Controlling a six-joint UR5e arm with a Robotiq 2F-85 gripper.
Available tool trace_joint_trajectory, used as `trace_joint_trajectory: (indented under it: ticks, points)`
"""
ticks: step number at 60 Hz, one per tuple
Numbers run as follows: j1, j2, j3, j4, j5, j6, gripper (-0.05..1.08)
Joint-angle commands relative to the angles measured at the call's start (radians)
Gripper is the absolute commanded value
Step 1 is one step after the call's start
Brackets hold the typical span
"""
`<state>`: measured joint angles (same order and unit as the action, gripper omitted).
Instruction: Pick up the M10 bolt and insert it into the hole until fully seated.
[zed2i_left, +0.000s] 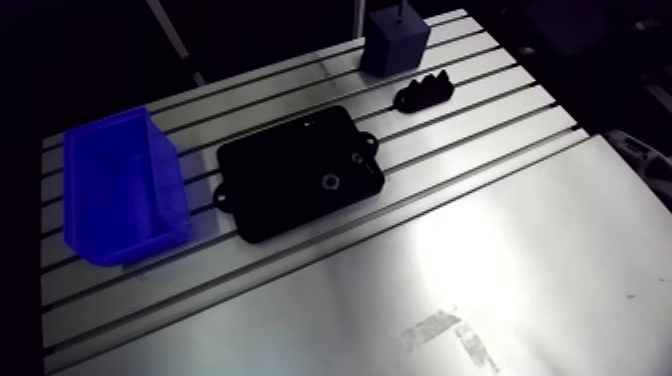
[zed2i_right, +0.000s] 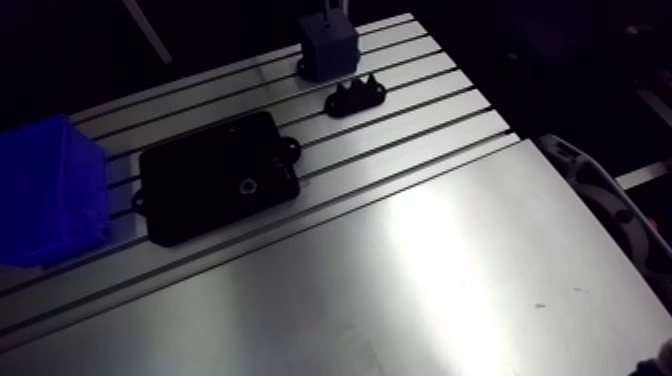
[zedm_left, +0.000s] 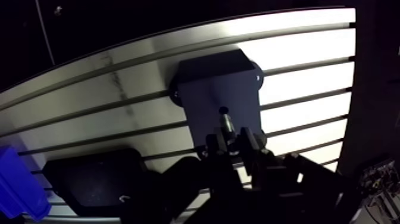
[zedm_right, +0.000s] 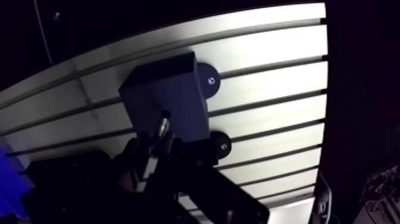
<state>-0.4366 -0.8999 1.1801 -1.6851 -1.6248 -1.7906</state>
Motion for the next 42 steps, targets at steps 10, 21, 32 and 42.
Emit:
trace_joint_trajectory:
  ticks: [10,21,32,42]
  points:
    - [0.001,0.0,0.008,-0.004,0.0,0.0,1.08]
    - [-0.001,0.0,0.016,-0.041,-0.002,-0.003,1.08]
    - [0.001,0.0,0.017,-0.041,0.0,-0.002,1.08]
    - [0.001,0.0,0.021,-0.041,0.001,-0.002,1.08]
